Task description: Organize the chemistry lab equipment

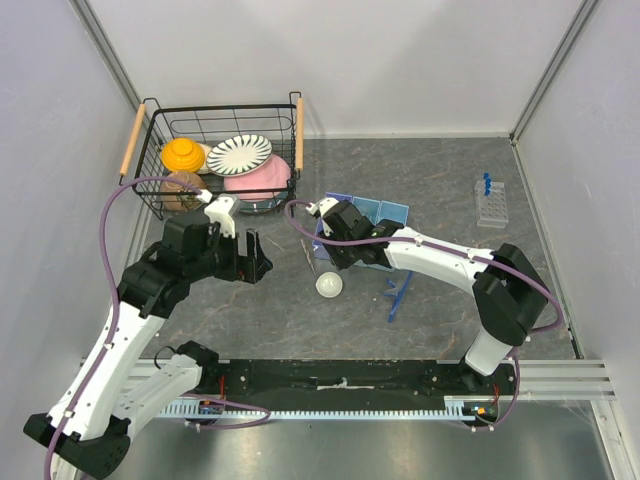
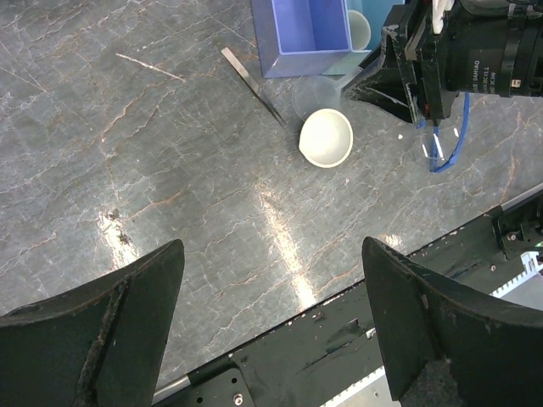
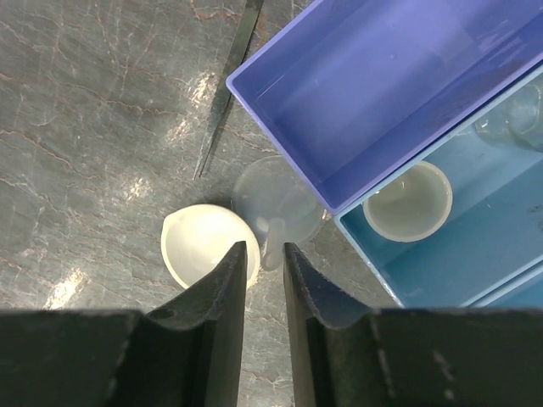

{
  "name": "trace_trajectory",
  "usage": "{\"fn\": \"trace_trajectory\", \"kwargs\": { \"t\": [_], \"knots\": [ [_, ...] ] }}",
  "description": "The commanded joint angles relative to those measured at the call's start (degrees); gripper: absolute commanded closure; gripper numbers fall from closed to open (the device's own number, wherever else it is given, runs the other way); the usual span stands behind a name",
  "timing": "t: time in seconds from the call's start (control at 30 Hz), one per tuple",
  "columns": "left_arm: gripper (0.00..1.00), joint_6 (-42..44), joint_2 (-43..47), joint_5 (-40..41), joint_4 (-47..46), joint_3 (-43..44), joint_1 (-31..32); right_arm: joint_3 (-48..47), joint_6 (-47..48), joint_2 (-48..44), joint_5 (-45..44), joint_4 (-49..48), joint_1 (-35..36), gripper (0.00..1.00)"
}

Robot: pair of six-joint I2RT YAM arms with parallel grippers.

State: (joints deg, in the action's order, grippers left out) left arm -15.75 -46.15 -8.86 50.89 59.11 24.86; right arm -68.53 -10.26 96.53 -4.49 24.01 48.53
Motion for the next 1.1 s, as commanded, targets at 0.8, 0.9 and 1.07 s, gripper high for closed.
{"fn": "trace_trajectory", "kwargs": {
  "t": [0.8,0.9,1.07],
  "knots": [
    [0.08,0.19,1.32,0.86,-0.27,1.71,0.01,-3.36,-0.46,-4.16,-7.55,-0.81,1.83,1.00],
    [0.08,0.10,1.77,0.86,0.17,1.88,0.01,-4.24,-0.37,-4.86,-8.77,0.50,2.70,1.00],
    [0.08,-0.16,2.38,0.43,0.70,2.06,0.01,-4.94,-0.46,-6.88,-10.71,2.53,4.20,1.00]
  ]
}}
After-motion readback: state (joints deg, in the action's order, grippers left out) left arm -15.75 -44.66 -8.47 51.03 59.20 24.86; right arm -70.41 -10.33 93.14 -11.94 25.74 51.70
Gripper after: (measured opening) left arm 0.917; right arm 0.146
